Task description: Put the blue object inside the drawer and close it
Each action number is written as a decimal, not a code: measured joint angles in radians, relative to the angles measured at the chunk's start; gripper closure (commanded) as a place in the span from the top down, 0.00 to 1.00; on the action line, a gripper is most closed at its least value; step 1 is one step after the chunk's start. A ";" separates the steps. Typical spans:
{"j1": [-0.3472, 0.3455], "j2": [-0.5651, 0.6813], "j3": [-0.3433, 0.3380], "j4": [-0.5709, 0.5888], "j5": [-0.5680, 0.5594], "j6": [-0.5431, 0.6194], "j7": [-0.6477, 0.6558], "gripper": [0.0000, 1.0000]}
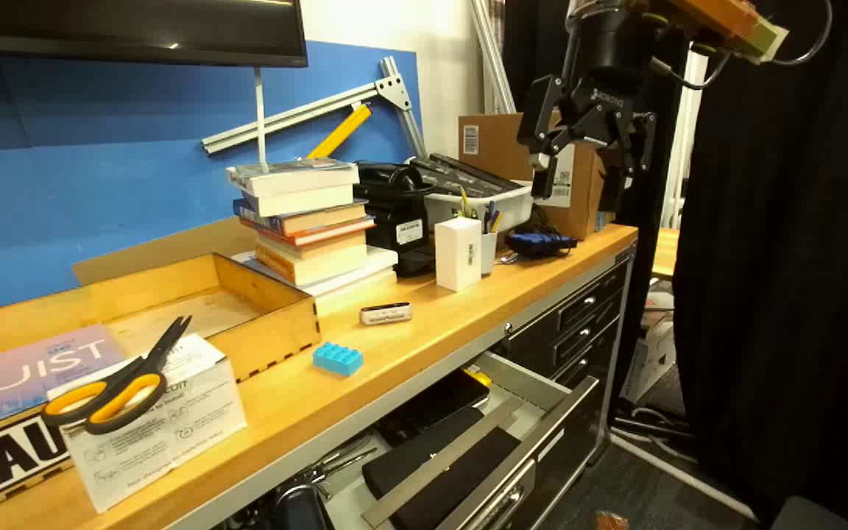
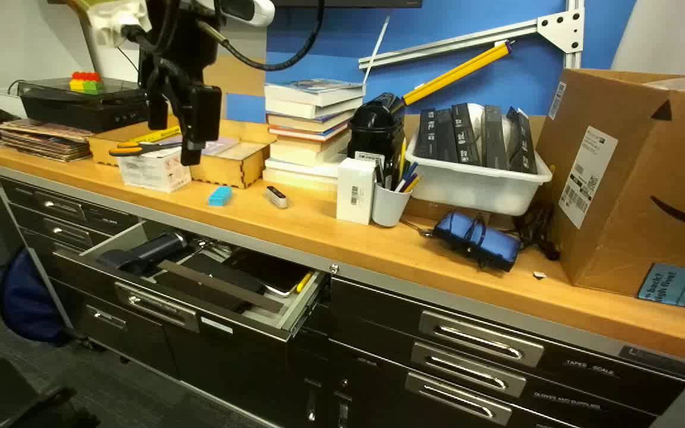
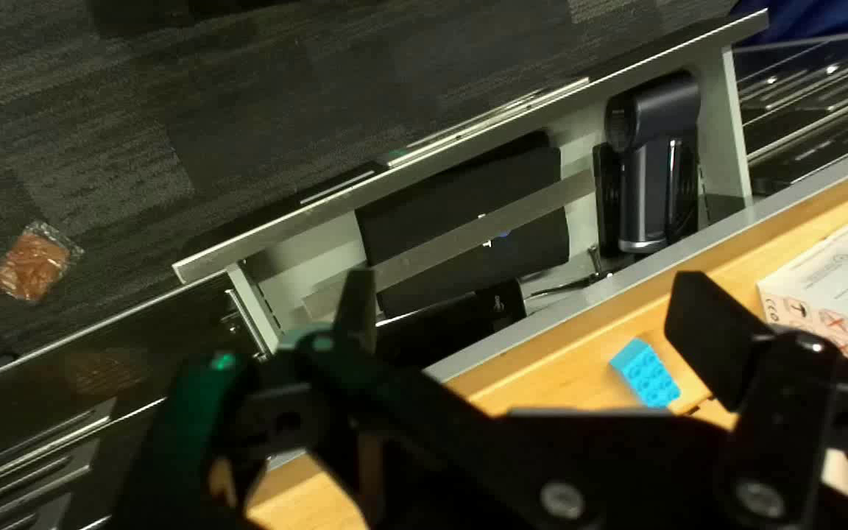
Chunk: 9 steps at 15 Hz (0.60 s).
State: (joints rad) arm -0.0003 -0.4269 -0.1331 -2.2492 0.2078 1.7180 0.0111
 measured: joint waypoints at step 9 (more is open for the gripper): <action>0.000 -0.004 0.000 0.010 0.000 0.000 0.000 1.00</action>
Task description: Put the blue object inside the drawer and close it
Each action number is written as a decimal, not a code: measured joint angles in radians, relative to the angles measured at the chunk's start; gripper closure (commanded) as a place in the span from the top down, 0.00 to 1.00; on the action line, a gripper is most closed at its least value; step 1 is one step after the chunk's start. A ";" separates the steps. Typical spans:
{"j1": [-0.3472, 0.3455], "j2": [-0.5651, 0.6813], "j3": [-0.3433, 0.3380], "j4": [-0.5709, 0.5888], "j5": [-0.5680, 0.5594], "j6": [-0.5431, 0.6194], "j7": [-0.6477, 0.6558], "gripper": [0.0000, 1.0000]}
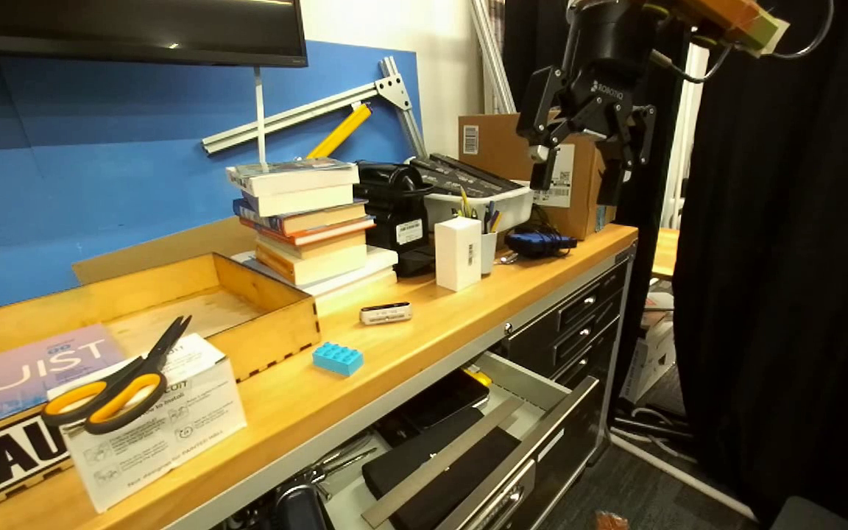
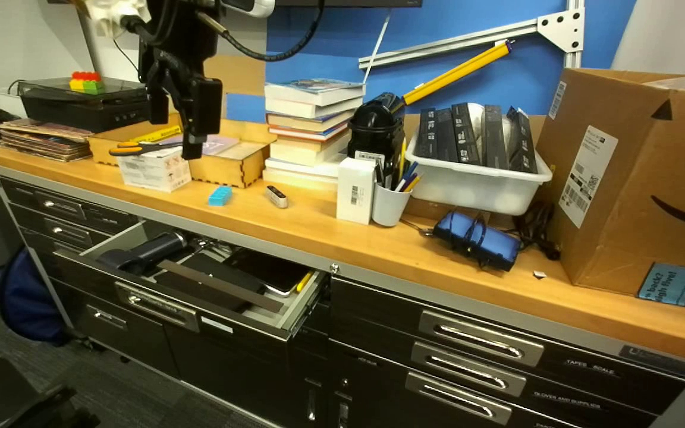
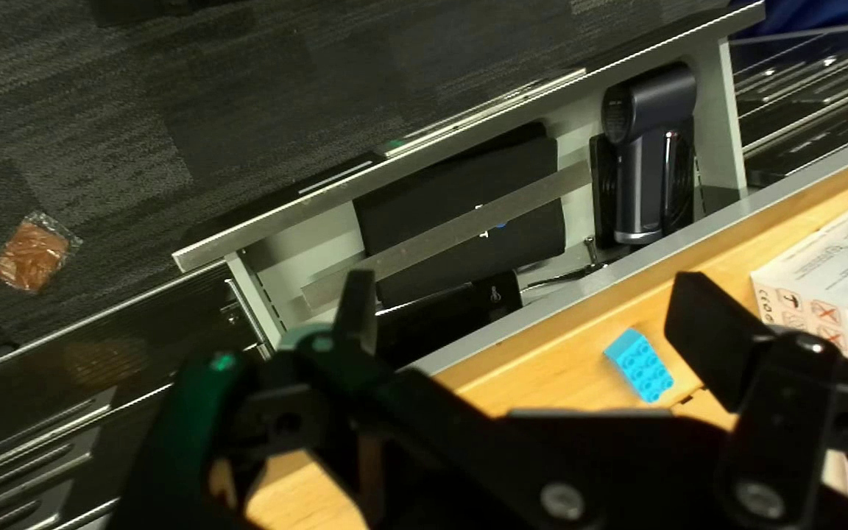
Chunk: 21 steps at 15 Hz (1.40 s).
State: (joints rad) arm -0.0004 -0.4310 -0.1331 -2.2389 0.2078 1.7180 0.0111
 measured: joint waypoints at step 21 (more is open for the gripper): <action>0.166 0.701 0.338 0.406 -0.337 0.295 0.315 1.00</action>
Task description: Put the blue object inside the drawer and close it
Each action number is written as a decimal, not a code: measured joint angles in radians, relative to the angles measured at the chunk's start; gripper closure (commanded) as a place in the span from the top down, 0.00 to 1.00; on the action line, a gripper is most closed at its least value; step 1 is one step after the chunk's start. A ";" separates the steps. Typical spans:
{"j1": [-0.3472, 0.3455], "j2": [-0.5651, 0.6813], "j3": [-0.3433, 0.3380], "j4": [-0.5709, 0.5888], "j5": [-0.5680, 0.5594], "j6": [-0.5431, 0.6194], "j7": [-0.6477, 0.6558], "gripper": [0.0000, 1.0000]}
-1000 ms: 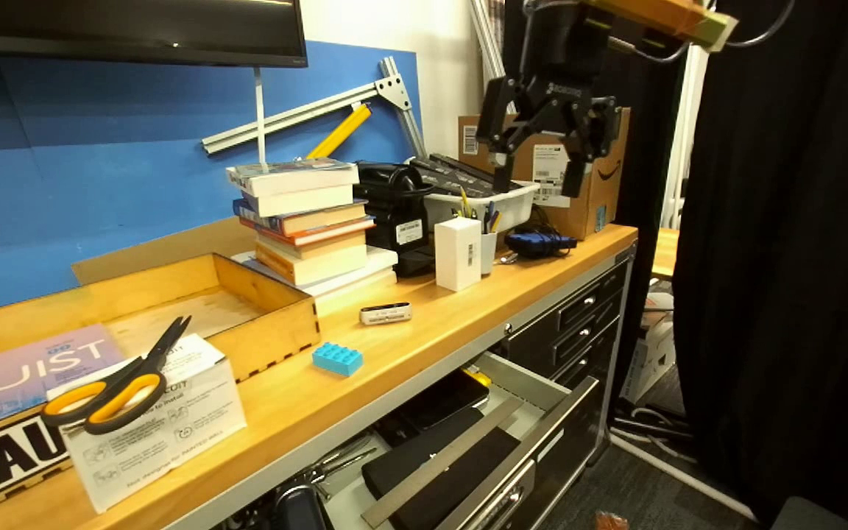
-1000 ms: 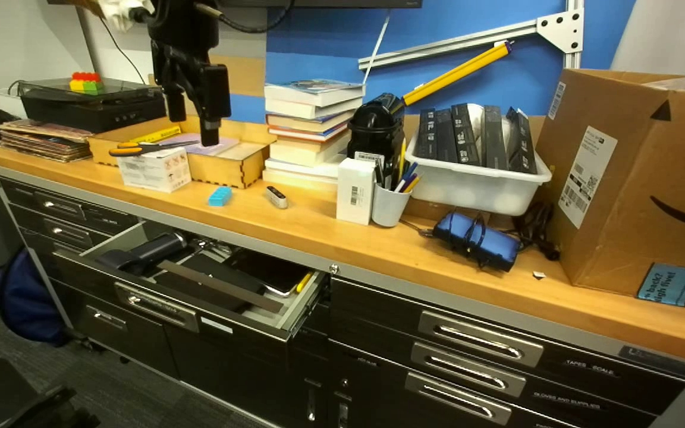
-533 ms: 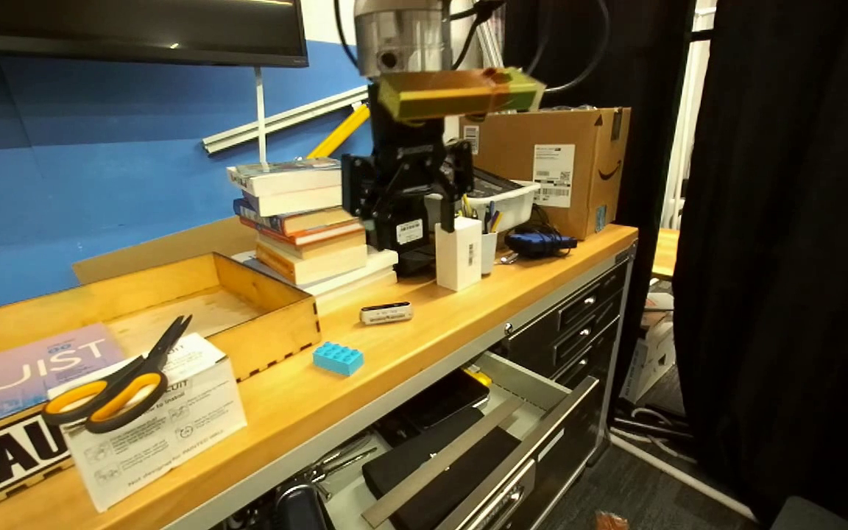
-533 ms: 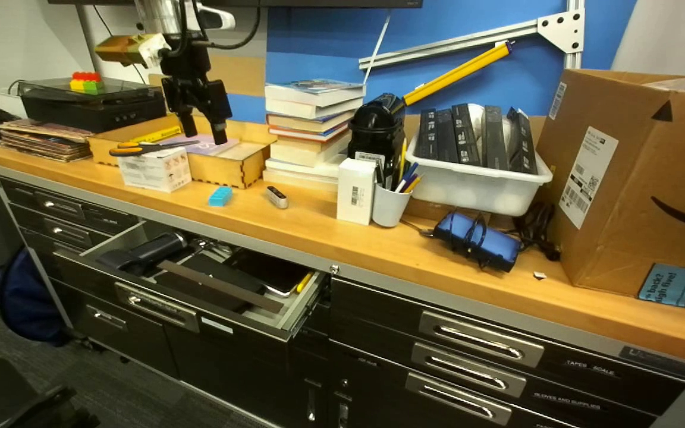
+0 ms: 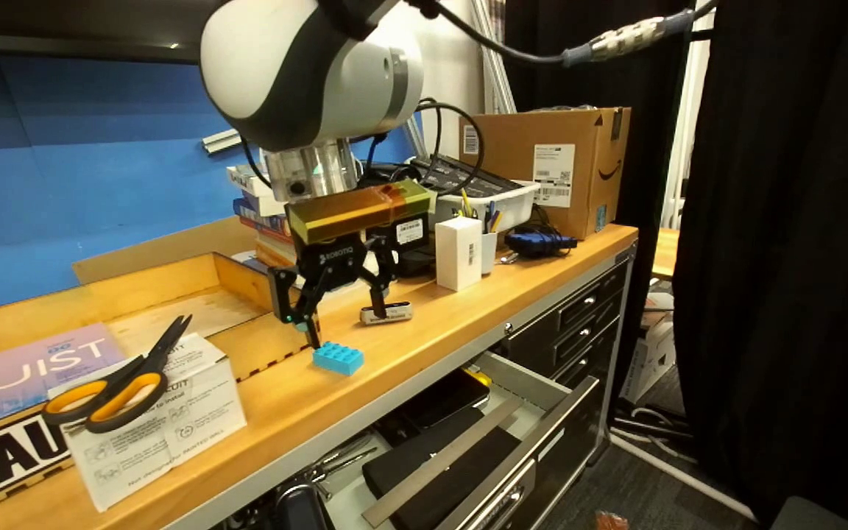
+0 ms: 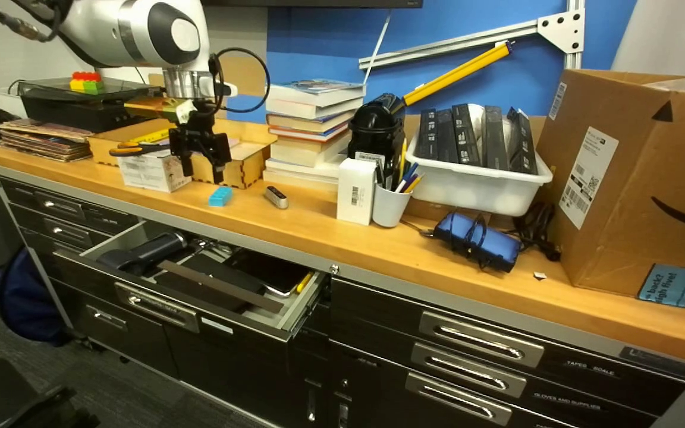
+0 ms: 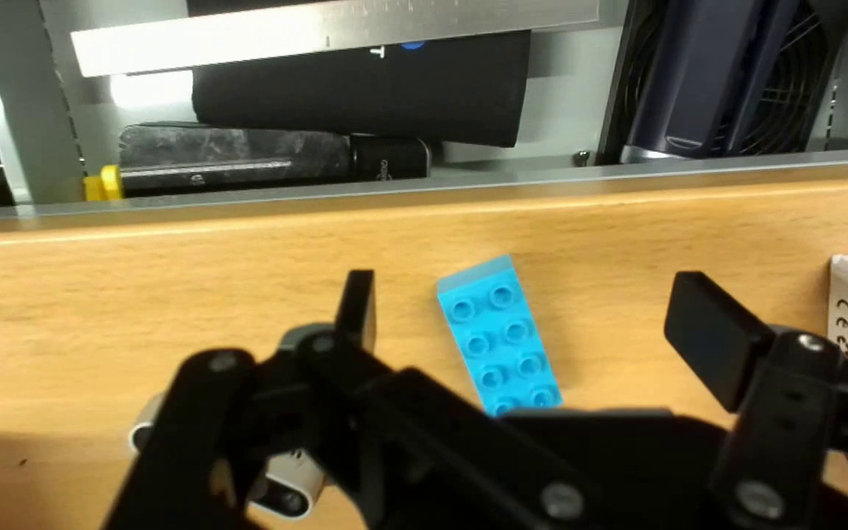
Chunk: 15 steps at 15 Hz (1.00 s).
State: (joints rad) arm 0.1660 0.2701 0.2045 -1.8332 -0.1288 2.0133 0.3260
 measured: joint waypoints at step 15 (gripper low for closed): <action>0.088 0.109 -0.097 0.037 -0.068 0.105 0.116 0.98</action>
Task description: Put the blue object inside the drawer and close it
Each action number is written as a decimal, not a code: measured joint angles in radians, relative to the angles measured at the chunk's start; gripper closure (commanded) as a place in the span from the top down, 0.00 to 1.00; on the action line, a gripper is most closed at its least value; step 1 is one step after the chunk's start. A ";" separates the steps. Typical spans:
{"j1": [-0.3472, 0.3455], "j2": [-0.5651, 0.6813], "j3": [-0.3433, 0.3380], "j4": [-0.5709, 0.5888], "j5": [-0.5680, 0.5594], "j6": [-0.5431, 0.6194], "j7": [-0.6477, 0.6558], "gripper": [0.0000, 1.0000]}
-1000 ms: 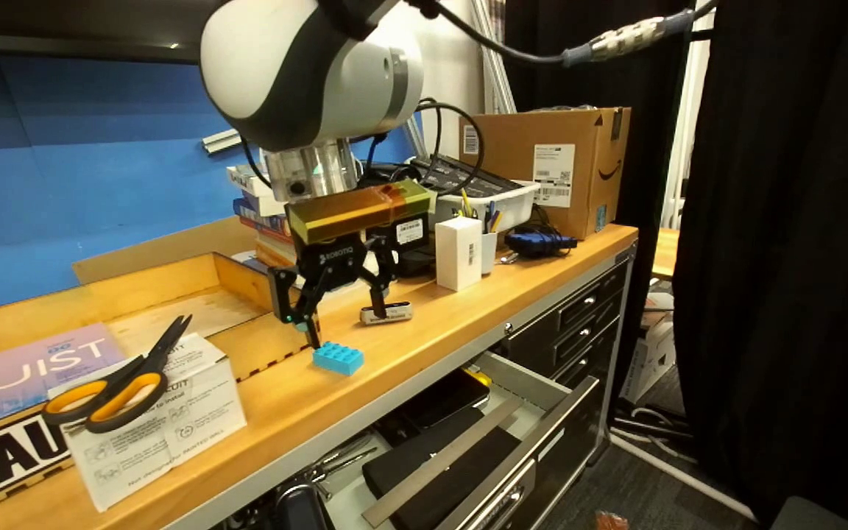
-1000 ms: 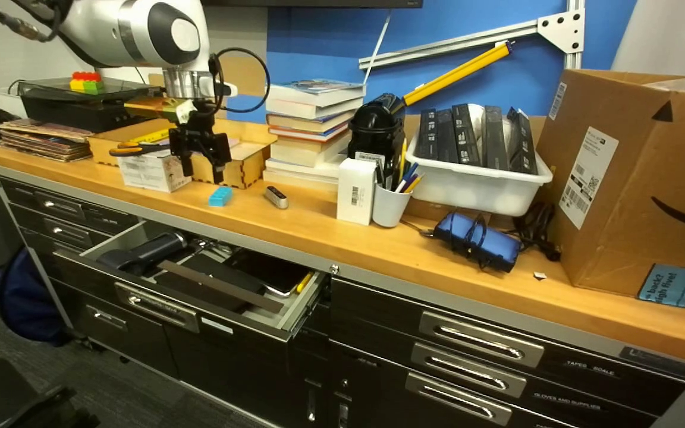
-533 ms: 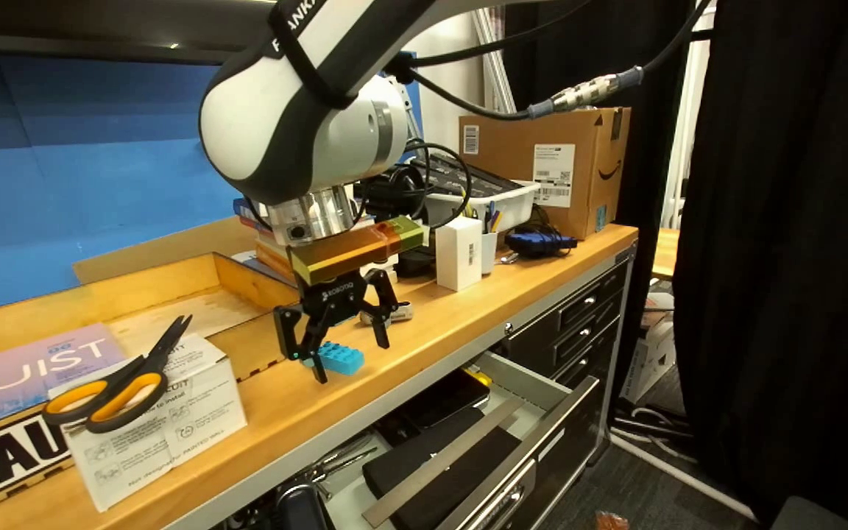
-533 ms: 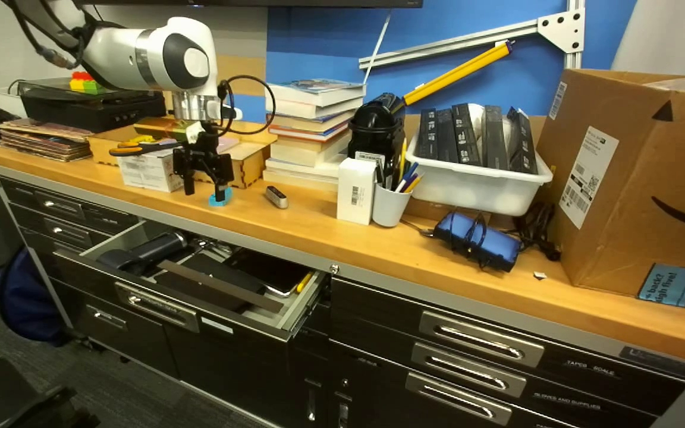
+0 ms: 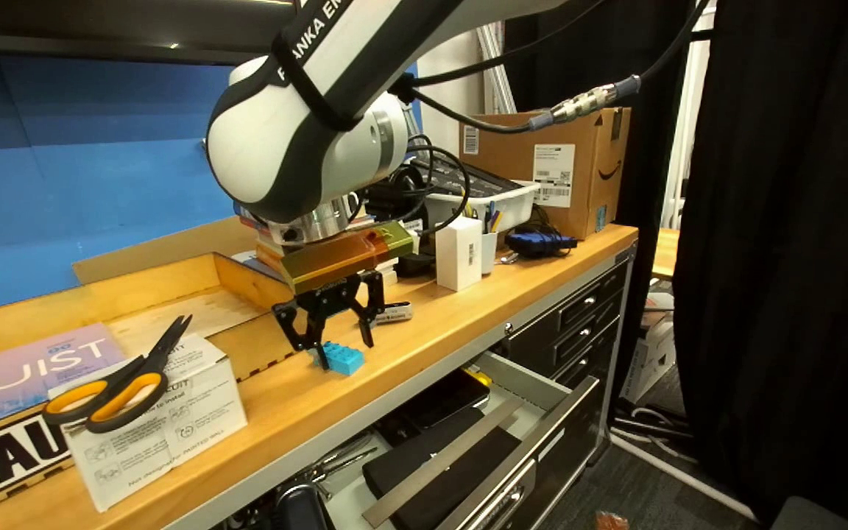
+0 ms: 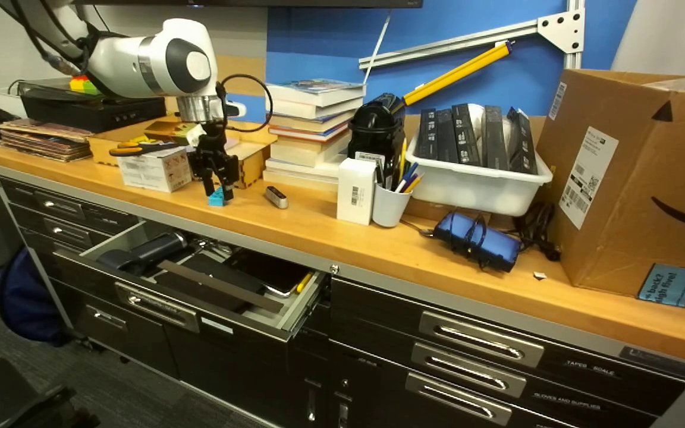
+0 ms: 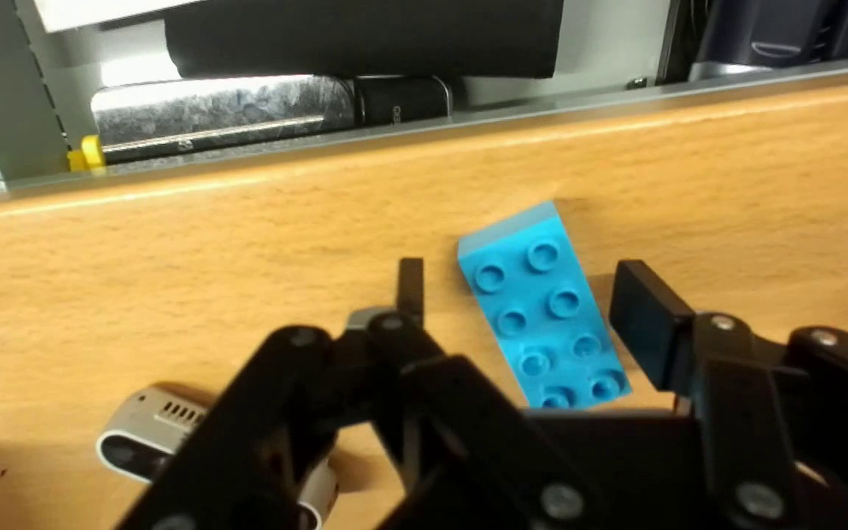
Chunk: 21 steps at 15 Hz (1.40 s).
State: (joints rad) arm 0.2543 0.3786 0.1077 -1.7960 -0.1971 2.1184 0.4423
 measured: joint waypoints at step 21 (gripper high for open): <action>0.013 -0.172 -0.044 -0.173 -0.028 -0.054 0.115 0.14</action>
State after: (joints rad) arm 0.2669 0.2064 0.0632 -1.9690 -0.2255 2.0645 0.5569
